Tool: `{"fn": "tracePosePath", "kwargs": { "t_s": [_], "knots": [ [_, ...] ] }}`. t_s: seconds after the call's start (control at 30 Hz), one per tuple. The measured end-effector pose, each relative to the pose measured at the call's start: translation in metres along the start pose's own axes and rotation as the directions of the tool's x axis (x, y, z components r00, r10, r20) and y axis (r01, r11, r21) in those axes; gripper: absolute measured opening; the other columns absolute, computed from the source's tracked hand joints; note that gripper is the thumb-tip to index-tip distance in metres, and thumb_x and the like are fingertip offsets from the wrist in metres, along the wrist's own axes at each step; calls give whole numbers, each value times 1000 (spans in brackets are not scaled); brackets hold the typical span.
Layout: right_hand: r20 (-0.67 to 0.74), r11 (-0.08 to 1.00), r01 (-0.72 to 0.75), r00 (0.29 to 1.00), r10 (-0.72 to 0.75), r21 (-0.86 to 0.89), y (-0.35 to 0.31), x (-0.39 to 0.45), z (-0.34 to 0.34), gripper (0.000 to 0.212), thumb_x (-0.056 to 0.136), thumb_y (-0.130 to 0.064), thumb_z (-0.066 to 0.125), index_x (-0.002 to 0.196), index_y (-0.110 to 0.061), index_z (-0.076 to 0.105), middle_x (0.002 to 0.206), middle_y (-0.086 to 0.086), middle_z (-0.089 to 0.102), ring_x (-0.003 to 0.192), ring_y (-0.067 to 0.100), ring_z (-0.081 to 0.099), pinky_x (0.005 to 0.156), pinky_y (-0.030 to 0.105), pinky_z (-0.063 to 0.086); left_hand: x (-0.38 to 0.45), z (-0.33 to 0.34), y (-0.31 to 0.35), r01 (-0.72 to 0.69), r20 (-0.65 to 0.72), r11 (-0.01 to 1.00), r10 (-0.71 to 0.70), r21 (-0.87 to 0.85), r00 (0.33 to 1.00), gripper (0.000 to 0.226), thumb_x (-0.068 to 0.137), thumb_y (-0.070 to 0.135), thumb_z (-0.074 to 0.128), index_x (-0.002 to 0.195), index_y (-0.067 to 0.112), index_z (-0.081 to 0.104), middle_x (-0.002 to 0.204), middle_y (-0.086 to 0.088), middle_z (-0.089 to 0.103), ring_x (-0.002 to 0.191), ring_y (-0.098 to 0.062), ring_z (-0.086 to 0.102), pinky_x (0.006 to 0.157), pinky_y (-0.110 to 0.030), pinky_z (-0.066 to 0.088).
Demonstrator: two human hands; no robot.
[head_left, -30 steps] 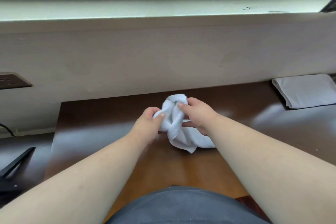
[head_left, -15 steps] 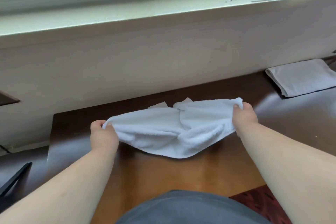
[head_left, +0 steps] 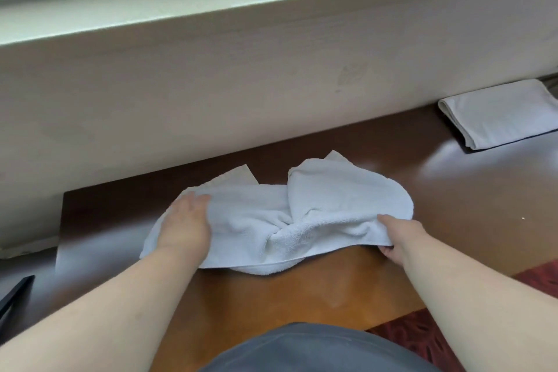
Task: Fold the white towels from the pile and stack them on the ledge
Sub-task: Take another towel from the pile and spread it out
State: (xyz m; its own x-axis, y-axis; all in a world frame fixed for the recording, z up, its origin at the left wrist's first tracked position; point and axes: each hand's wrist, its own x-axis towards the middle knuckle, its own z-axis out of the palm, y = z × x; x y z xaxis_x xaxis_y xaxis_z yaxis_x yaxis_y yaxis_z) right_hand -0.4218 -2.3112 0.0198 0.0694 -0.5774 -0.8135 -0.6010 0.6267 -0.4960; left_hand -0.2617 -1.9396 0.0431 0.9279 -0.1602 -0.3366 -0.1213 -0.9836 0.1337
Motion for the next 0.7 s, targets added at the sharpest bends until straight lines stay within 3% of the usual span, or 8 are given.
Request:
{"fn": "tracePosePath", "kwargs": {
  "t_s": [0.07,0.23,0.33,0.4,0.5,0.57,0.63,0.7],
  "knots": [
    [33,999,-26,999,27,-31,9,1,-2,43,88,-17,69,128,-17,53,118,10,64,101,30,65,62,35,54,12,3,28,-267,87,961,262,64,961,64,94,3,38,152,28,28,162,-1,20,147,-22,19,118,-35,23],
    [-107,971,117,984,-141,-209,9,11,-24,54,85,-7,64,134,-18,43,114,9,60,93,30,61,72,44,60,59,7,93,-419,257,907,397,36,881,59,101,15,36,156,26,19,163,0,18,149,-19,17,119,-34,20],
    [-138,945,131,974,-179,-298,6,12,-39,66,85,-6,62,142,-21,32,117,9,54,100,33,58,86,50,58,71,21,115,-330,452,939,251,103,856,68,101,50,31,157,28,0,166,0,1,151,-24,6,121,-45,16],
    [-126,921,132,974,-189,-366,5,10,-47,68,87,-6,57,145,-23,26,111,8,54,96,33,58,78,46,57,66,30,114,-205,450,950,81,234,889,79,95,65,26,157,26,-6,165,-5,-3,150,-32,7,118,-51,21],
    [-118,886,152,967,-224,-438,7,11,-60,70,87,-8,53,146,-28,21,93,-1,50,78,24,57,54,30,43,60,26,101,60,367,923,-210,379,906,90,87,76,19,157,23,-3,161,-17,15,142,-41,28,110,-56,32],
    [-101,892,165,969,-227,-420,8,13,-64,73,86,-16,58,147,-30,20,90,-9,46,76,22,56,53,29,40,65,13,108,144,272,921,-252,361,929,86,87,74,18,156,21,12,151,-15,36,132,-40,40,103,-56,37],
    [-92,927,169,973,-211,-335,6,16,-66,69,87,-29,63,145,-28,26,90,-12,45,78,19,54,57,31,44,78,5,136,-39,133,955,-1,295,991,66,95,61,27,146,19,36,138,-12,47,121,-34,47,94,-48,42],
    [-95,986,112,988,-124,-121,3,20,-66,57,91,-37,62,141,-25,39,95,-8,53,88,22,58,73,38,55,91,0,192,-335,102,934,324,122,940,45,101,44,37,136,20,51,131,-11,53,116,-32,52,93,-42,44]
  ]
}}
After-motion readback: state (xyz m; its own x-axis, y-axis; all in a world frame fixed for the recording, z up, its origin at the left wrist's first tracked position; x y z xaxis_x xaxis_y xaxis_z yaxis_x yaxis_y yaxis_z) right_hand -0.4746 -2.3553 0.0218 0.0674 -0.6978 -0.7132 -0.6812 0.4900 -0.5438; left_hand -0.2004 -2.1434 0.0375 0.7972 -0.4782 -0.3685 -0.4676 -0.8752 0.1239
